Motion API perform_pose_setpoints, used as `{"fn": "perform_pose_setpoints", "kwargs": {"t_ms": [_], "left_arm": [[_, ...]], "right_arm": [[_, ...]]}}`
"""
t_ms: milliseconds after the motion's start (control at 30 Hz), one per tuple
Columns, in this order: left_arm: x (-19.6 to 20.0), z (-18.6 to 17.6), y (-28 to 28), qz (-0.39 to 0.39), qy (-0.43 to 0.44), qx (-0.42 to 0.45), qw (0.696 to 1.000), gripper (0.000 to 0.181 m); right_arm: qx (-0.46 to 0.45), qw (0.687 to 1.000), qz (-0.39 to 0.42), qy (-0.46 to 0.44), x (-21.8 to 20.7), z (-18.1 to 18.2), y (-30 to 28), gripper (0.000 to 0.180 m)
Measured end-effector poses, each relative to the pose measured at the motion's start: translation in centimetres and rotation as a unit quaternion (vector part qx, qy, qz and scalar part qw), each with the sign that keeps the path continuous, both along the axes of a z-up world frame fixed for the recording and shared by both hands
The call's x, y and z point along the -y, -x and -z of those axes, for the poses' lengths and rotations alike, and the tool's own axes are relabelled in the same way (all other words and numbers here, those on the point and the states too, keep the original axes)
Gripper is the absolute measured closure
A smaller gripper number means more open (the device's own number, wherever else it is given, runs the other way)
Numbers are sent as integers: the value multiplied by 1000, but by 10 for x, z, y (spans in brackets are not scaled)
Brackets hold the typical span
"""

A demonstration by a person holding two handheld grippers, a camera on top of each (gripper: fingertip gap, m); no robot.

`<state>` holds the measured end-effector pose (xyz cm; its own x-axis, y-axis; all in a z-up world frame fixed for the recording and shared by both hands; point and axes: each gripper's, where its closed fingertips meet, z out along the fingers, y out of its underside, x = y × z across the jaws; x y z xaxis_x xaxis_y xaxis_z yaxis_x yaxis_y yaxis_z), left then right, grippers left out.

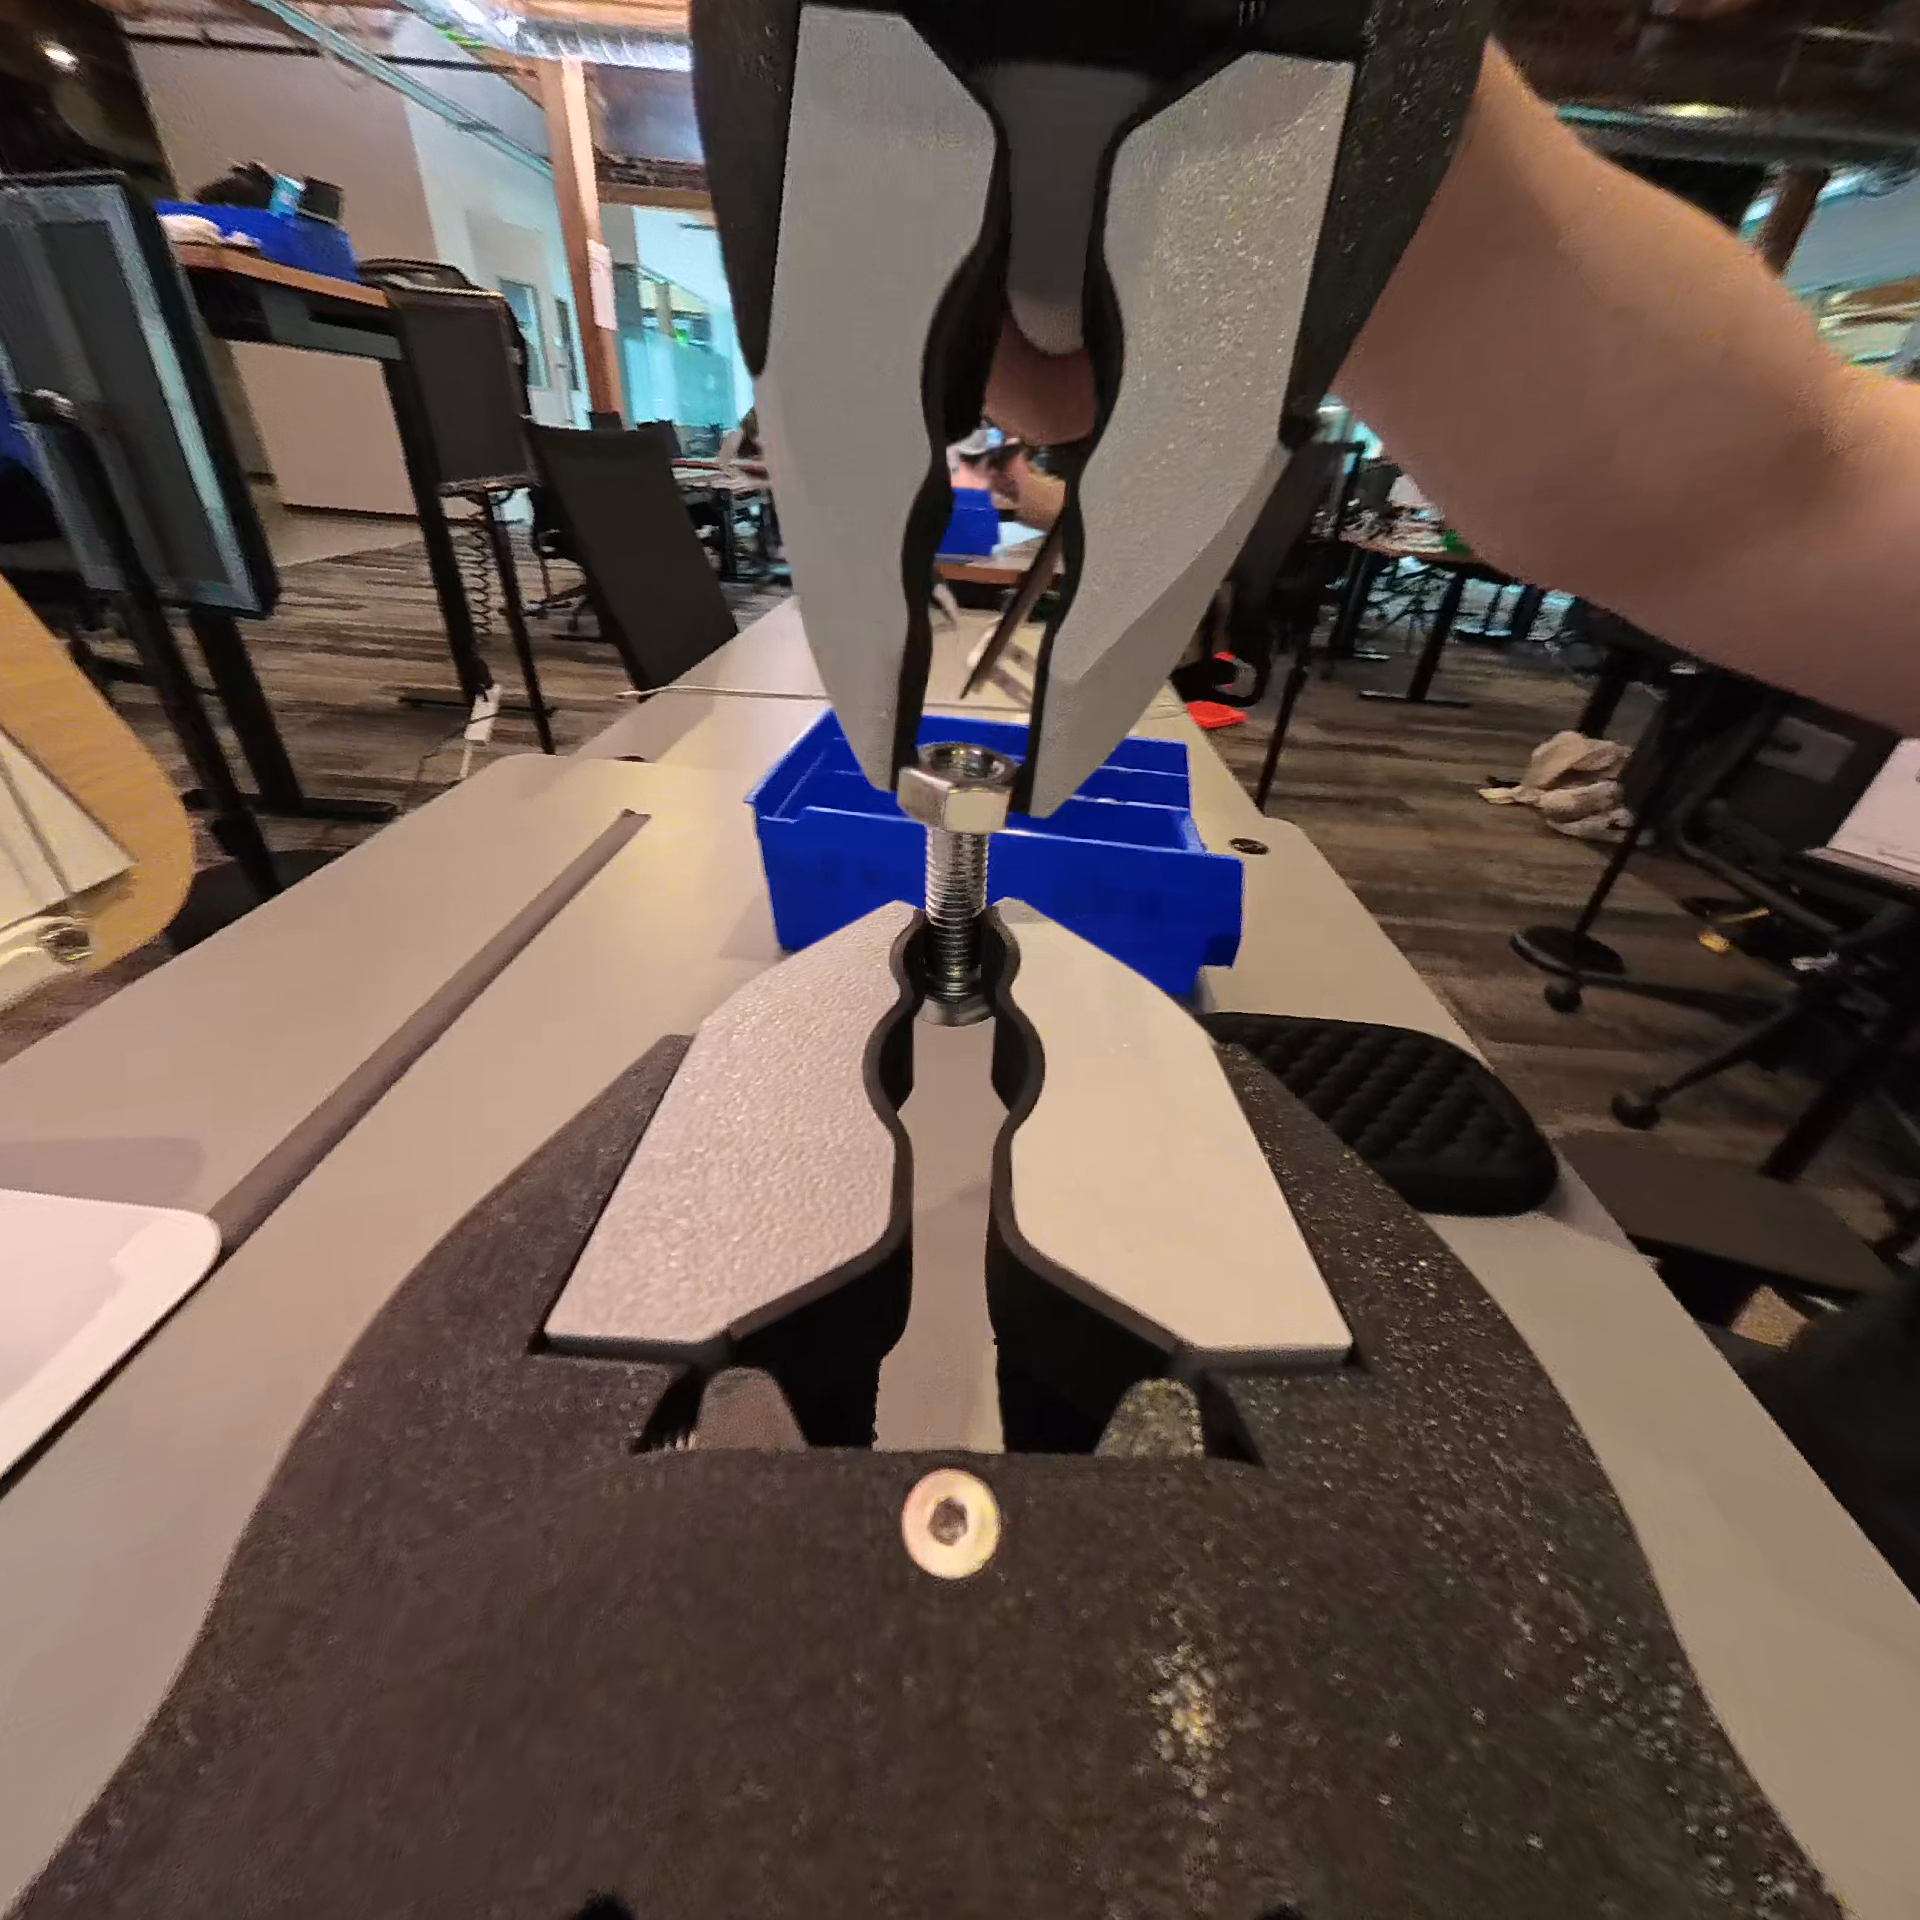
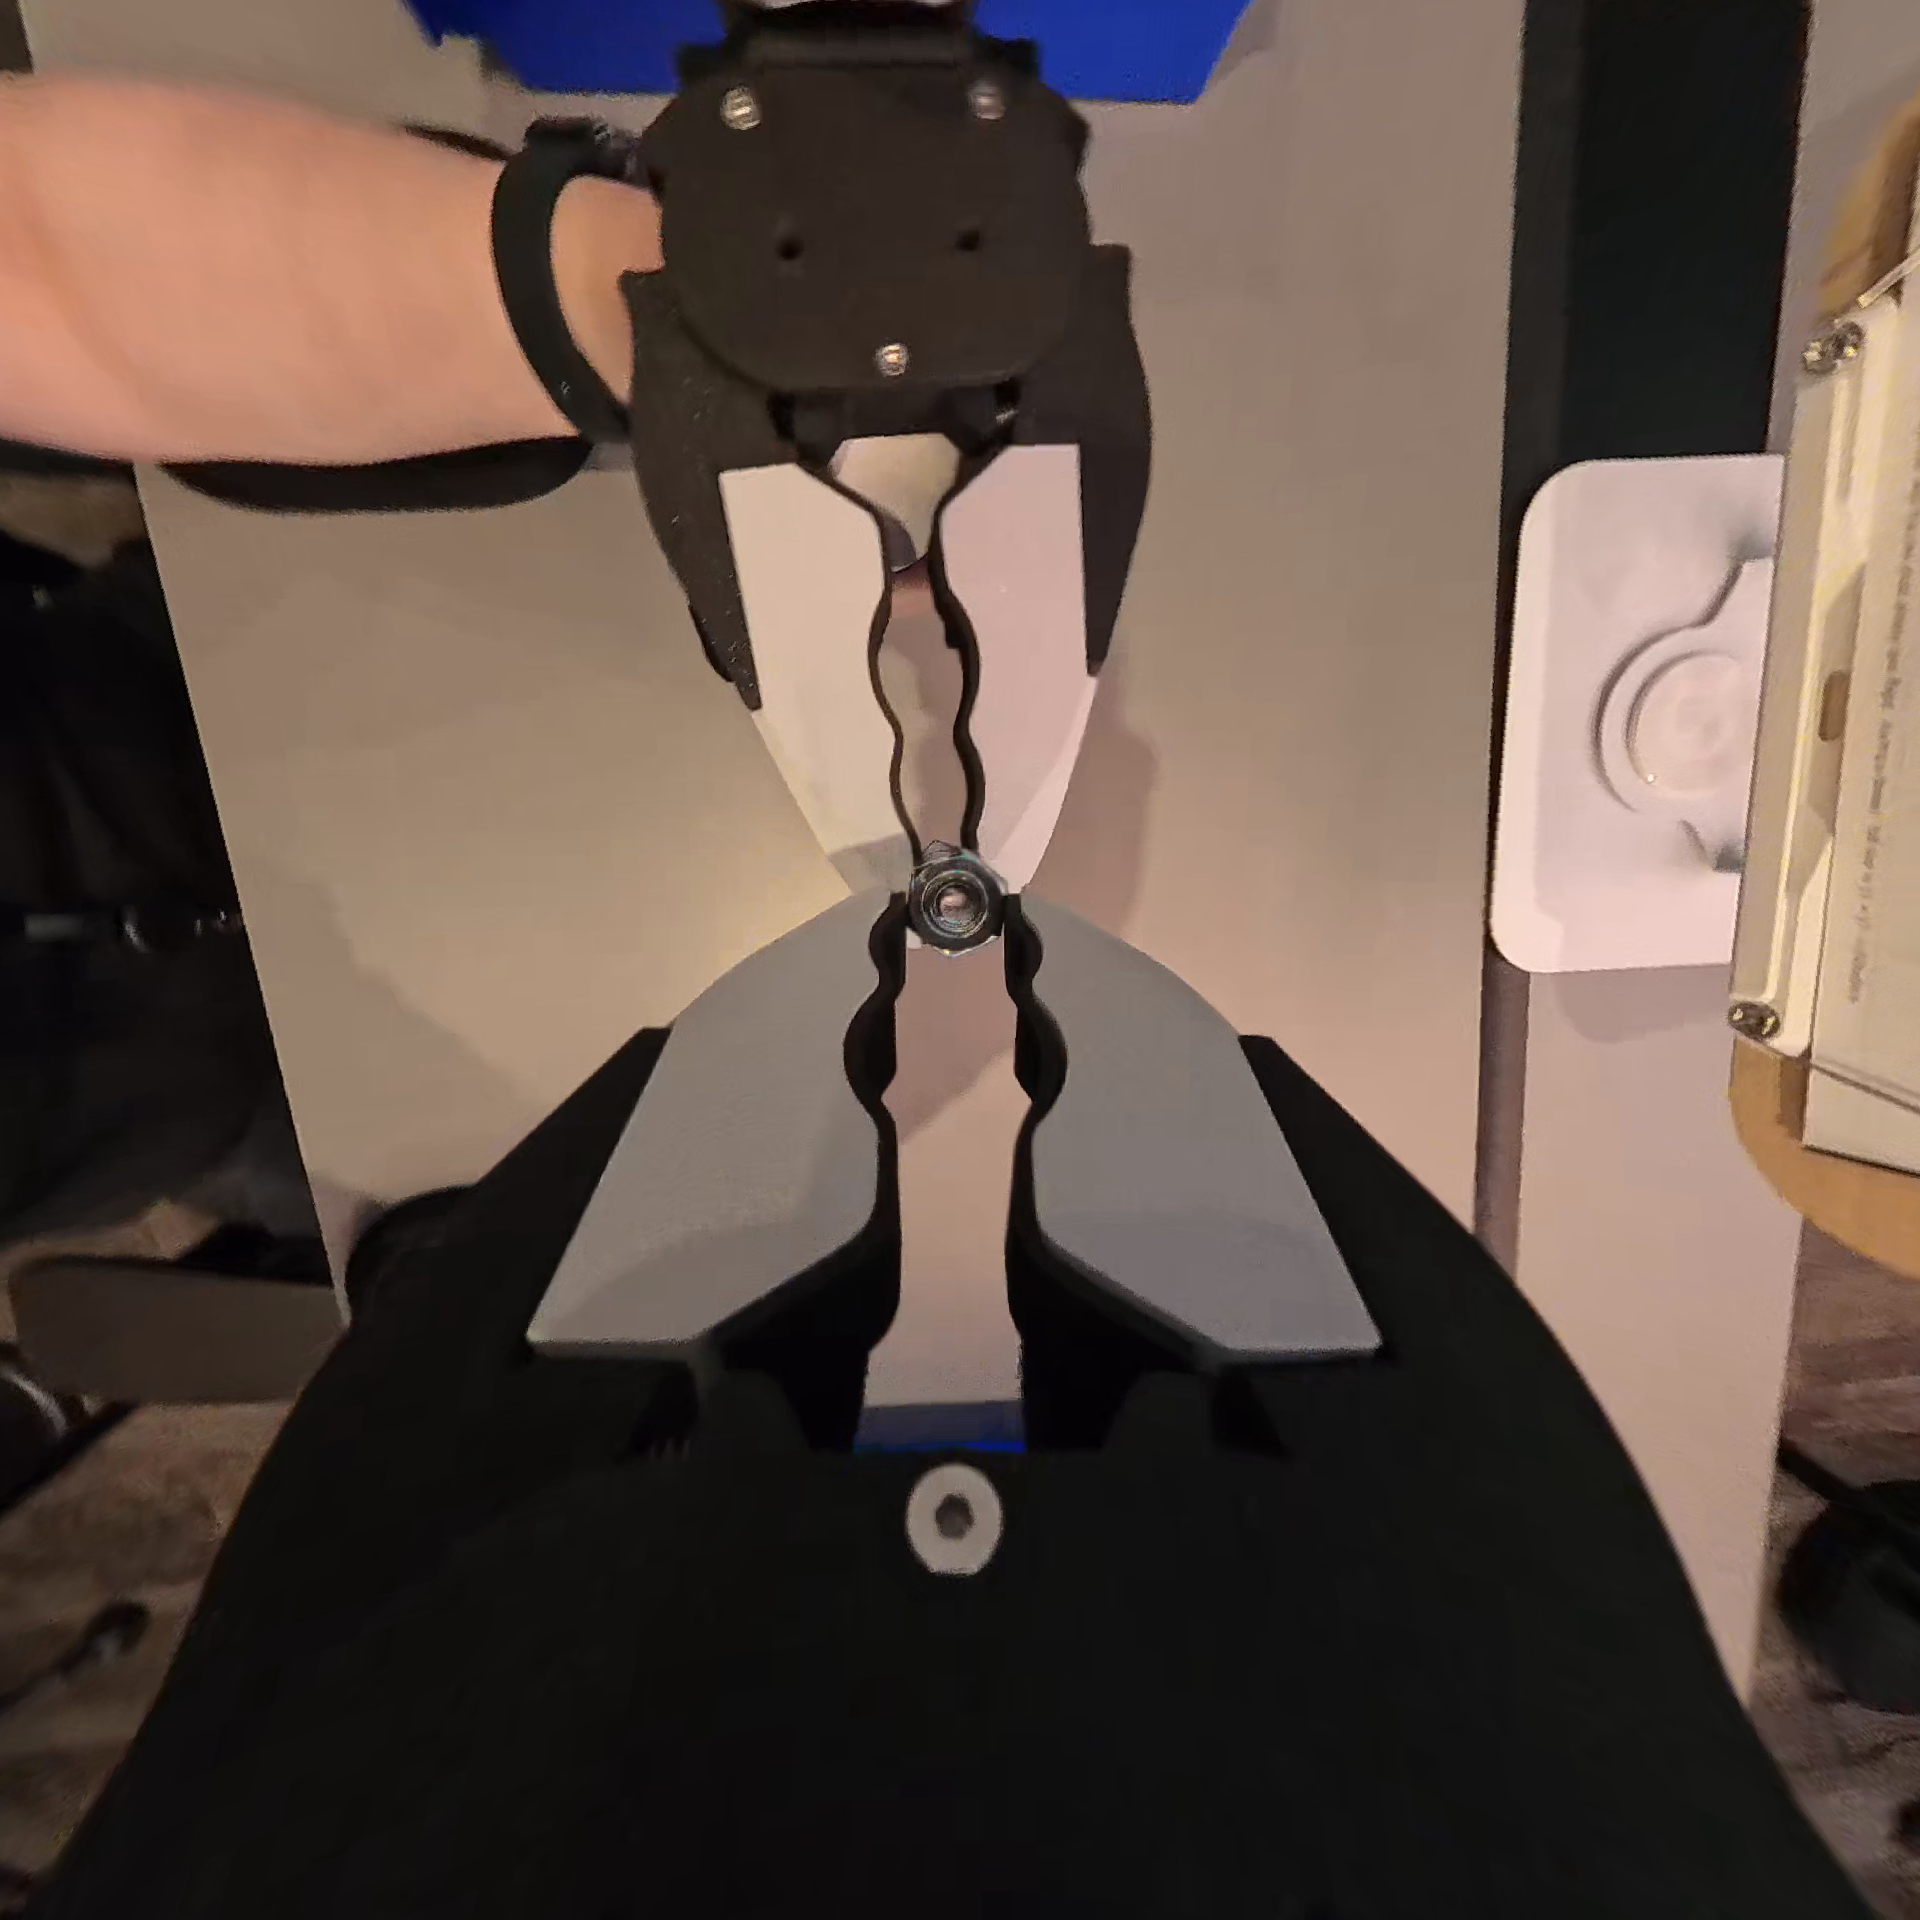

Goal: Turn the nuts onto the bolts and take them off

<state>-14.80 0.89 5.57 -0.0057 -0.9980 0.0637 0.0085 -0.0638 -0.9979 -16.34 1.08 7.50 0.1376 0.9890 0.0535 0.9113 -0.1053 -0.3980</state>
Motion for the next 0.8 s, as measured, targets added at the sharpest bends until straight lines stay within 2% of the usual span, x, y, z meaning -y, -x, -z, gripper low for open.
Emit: {"fn": "perform_pose_setpoints", "kwargs": {"t_ms": [133,267,800], "left_arm": [[-10,3,-1,-41,-6,-17,999,172],[-15,0,2,-53,2,-10,999,172],[-21,-7,7,-77,7,0,997,172]], "right_arm": [[-3,998,65,-8,-8,3,-1,162],[-48,989,142,13,-14,0,3,162],[-106,971,213,-1,-21,-7,9,162]]}}
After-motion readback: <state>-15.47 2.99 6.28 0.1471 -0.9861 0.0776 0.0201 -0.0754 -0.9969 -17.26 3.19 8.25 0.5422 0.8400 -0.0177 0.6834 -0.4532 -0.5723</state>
